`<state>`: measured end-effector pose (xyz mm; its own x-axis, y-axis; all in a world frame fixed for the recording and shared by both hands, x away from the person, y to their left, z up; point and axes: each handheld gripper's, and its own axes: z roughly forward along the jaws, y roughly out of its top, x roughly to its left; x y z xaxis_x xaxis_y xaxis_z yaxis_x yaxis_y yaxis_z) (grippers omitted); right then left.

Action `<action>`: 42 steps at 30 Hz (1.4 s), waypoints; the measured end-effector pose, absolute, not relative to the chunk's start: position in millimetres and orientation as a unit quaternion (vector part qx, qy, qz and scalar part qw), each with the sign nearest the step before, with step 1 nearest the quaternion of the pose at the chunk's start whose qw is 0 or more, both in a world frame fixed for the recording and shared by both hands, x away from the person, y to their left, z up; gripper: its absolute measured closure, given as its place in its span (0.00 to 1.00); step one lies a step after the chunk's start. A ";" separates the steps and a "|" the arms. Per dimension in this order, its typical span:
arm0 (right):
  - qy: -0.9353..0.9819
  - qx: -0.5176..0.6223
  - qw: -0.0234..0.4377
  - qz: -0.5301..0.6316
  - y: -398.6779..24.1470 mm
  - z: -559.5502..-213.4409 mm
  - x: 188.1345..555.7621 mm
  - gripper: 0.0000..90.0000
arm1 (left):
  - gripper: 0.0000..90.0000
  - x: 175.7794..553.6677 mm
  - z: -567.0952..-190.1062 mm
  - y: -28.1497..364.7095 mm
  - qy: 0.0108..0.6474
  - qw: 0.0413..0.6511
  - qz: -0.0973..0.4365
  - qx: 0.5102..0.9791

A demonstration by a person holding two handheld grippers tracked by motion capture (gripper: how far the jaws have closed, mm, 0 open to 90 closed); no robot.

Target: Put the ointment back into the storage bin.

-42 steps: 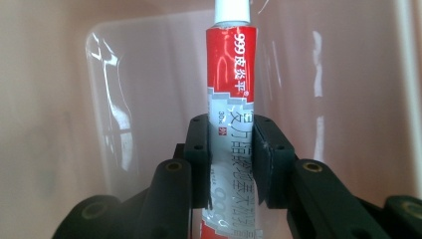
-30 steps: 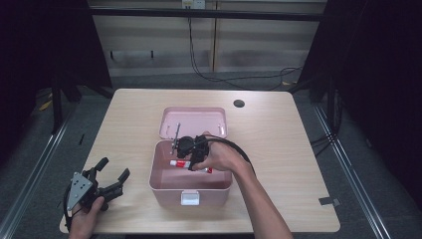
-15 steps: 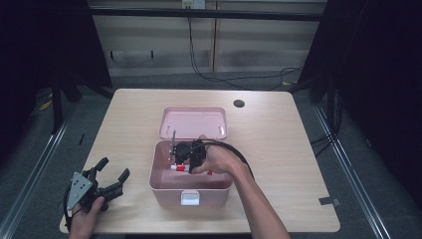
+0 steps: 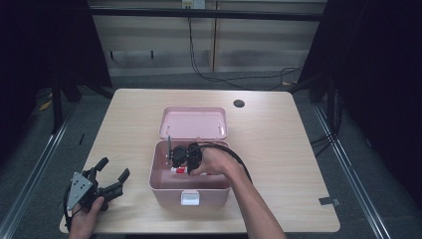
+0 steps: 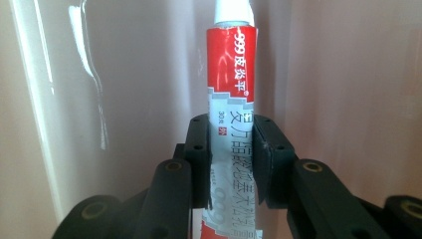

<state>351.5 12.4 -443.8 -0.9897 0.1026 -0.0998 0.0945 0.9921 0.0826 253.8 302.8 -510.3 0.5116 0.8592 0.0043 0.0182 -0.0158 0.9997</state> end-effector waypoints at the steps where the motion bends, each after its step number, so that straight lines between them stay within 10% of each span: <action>1: 0.997 0.050 0.053 0.035 13.3 -444.3 351.6 0.79 | 0.17 253.8 -510.4 302.7 0.352 0.607 0.346 0.623; 42: 0.994 0.089 0.065 0.024 19.2 -461.3 355.7 0.78 | 0.17 253.8 -510.4 302.8 0.352 0.607 0.347 0.623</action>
